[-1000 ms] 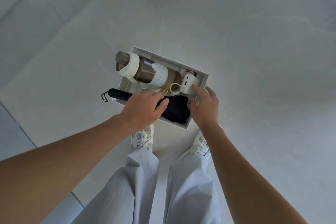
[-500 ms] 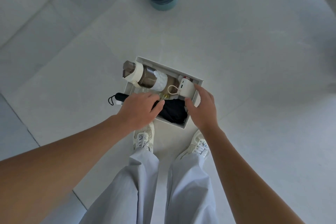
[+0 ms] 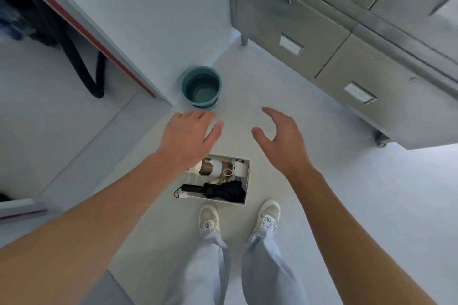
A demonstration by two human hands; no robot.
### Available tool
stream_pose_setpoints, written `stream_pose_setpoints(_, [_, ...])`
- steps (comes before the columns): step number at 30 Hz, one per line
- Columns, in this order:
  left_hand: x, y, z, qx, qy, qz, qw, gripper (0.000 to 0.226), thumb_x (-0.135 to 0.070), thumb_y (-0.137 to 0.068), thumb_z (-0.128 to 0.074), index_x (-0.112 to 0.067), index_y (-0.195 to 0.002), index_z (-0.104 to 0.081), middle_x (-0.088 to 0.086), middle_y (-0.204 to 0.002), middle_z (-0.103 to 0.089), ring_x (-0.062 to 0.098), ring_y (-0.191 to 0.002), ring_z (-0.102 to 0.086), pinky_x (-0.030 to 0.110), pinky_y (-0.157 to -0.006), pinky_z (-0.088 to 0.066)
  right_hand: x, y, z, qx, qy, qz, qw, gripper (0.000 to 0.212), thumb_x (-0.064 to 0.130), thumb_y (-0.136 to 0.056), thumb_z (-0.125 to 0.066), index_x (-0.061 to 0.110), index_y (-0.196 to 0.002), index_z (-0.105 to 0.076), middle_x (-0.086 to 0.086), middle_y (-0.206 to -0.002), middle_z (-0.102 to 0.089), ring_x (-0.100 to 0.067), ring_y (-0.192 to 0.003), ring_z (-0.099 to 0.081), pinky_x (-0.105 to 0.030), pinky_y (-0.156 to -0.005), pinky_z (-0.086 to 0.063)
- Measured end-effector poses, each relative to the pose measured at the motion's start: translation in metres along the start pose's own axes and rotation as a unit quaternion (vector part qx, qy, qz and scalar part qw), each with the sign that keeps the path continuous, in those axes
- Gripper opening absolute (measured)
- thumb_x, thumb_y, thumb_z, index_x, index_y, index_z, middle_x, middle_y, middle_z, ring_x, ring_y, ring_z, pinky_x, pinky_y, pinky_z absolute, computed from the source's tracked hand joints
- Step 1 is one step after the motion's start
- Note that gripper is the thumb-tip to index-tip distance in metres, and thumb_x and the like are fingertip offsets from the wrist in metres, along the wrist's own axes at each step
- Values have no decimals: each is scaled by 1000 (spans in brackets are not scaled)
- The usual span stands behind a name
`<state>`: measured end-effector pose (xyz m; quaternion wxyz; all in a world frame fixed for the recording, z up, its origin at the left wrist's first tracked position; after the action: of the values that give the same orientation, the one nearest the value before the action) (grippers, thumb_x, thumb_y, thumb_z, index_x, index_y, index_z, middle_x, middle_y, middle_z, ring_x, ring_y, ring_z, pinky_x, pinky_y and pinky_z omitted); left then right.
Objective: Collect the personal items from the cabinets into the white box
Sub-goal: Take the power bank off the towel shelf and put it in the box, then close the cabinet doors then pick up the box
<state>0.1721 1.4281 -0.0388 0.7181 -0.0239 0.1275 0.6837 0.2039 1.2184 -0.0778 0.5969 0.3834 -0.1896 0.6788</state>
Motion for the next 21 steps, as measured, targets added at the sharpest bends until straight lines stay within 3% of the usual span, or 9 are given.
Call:
stream_pose_setpoints(8, [-60, 53, 193, -85, 28, -25, 996, 54, -47, -100, -28, -12, -121, -63, 5, -115, -69, 26, -102, -64, 42, -88, -47, 156, 53, 122, -71, -19, 46, 996, 53, 43, -98, -61, 22, -145, -54, 6, -146, -56, -13, -139, -42, -20, -106, -27])
stream_pose_setpoints(14, [-67, 93, 268, -118, 15, -15, 993, 50, -46, -100, -29, -15, -123, -61, 2, -119, -67, 24, -101, -63, 42, -88, -46, 208, 84, 162, -91, -41, 49, 994, 52, 43, -98, -61, 22, -145, -54, 6, -147, -56, -14, -140, -44, -25, -107, -30])
stream_pose_setpoints(21, [-74, 105, 314, -141, 18, -1, 990, 51, -48, -100, -29, -17, -127, -60, -1, -126, -64, 22, -109, -61, 41, -95, -44, 236, 85, 193, -97, -36, 74, 992, 52, 44, -97, -62, 25, -145, -54, 11, -146, -54, -11, -141, -40, -21, -106, -26])
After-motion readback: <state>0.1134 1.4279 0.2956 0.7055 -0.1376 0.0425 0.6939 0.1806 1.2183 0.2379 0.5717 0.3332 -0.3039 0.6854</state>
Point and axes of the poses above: each hand's wrist, its own y-axis away from the middle knuckle, its own z-axis out of the back of the hand, x = y × z, the point moved 6 cm from there along -y, towards the middle knuckle
